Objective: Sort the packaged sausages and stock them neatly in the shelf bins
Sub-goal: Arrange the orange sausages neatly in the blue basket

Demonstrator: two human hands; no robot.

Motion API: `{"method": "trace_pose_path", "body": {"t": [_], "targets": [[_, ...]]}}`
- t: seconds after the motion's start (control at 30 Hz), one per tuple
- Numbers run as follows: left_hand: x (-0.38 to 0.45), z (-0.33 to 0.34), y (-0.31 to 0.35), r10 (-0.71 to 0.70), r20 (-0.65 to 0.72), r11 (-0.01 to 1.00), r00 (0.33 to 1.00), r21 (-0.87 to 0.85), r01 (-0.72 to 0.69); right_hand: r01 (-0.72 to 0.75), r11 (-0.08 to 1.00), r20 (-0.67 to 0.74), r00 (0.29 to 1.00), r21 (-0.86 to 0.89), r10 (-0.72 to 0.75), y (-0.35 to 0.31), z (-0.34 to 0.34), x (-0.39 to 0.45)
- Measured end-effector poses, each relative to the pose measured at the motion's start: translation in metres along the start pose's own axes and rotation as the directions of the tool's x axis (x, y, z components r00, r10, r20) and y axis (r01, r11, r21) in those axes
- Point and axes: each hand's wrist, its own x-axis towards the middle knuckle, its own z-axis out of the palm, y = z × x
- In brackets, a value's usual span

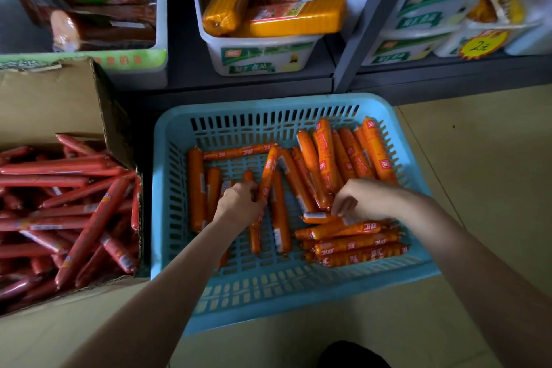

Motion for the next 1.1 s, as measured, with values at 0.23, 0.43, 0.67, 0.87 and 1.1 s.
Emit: {"method": "trace_pose_path", "body": {"t": [0.23,0.43,0.67,0.87,1.1], "targets": [[-0.003,0.001,0.002,-0.001,0.006,1.000,1.000,0.029,0.001,-0.098,0.975,-0.043,0.995,-0.199,0.092,0.012,0.012,-0.003],[-0.006,0.001,0.002,0.010,-0.004,1.000,1.000,0.021,-0.010,-0.165,0.961,-0.224,0.968,-0.222,0.115,0.031,0.016,-0.019],[-0.008,-0.002,-0.002,-0.001,-0.011,1.000,1.000,0.019,0.001,-0.085,0.994,-0.351,0.935,-0.069,0.056,0.040,0.015,-0.021],[-0.008,-0.004,-0.003,-0.002,-0.041,1.000,0.999,-0.011,0.001,0.081,0.969,-0.491,0.870,0.232,0.044,0.022,-0.008,-0.019],[-0.015,-0.024,-0.013,-0.047,-0.223,0.998,0.974,-0.061,0.034,0.218,0.960,-0.444,0.888,0.177,-0.120,-0.064,0.036,0.031]]}}
